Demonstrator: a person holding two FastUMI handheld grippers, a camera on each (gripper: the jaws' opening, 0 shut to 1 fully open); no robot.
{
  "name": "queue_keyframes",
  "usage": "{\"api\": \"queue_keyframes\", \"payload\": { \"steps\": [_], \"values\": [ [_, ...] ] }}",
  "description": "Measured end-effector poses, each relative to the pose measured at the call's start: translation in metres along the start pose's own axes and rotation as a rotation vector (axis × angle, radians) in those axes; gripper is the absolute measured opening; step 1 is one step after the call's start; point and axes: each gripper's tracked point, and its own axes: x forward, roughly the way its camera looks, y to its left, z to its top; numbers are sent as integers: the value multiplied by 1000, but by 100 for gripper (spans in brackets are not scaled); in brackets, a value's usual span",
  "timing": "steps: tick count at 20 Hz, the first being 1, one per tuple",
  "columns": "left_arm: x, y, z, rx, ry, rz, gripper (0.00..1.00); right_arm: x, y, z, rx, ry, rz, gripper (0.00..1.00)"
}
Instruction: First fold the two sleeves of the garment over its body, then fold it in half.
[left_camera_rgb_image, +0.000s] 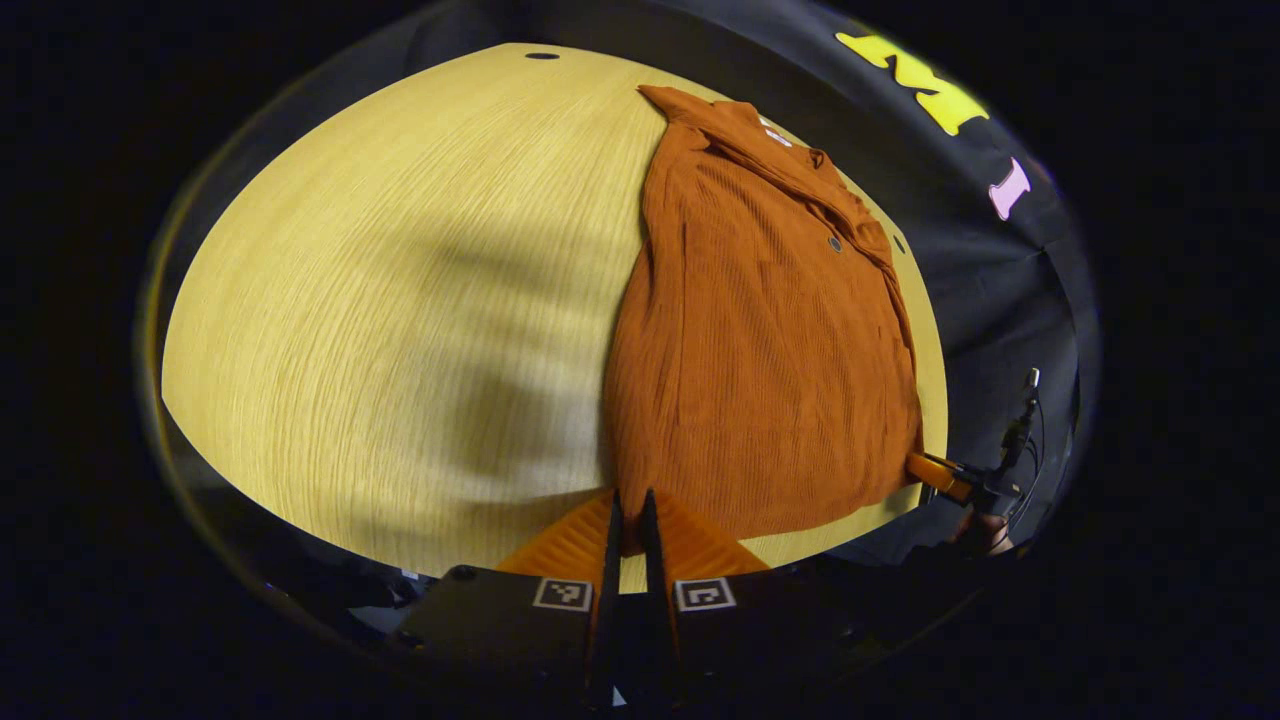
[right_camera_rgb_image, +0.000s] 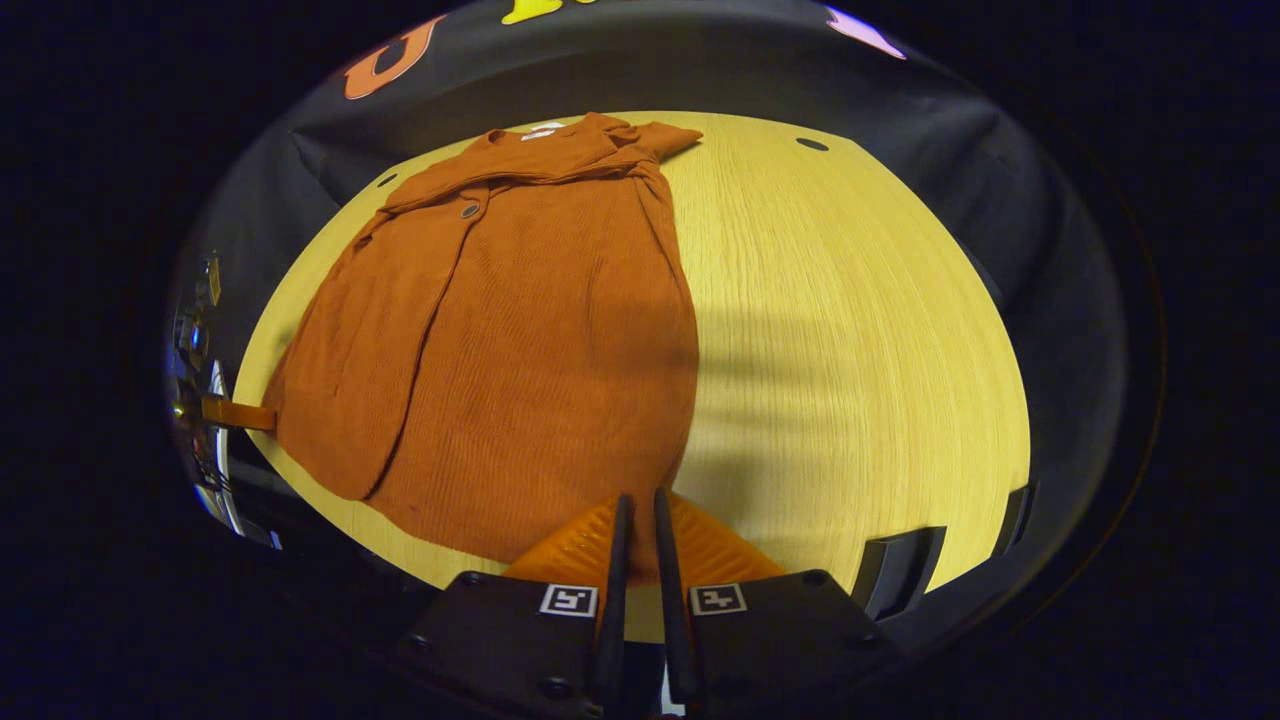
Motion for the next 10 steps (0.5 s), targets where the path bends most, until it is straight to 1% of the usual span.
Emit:
{"api": "queue_keyframes", "payload": {
  "steps": [1,2,5,8,10],
  "values": [
    [1,-1,1,-6,-3,3,12,-6,-1,1,9,3,7,19],
    [0,-2,-1,-7,-7,7,10,1,-2,-1,42,9,14,1],
    [-5,-4,-8,-28,-13,-3,5,-6,-2,2,108,5,41,1],
    [-22,-11,-13,-64,-17,-44,4,-26,-6,4,145,-1,67,1],
    [-36,-15,-22,-56,-9,-61,4,-44,-6,6,163,1,91,1]
  ]
}}
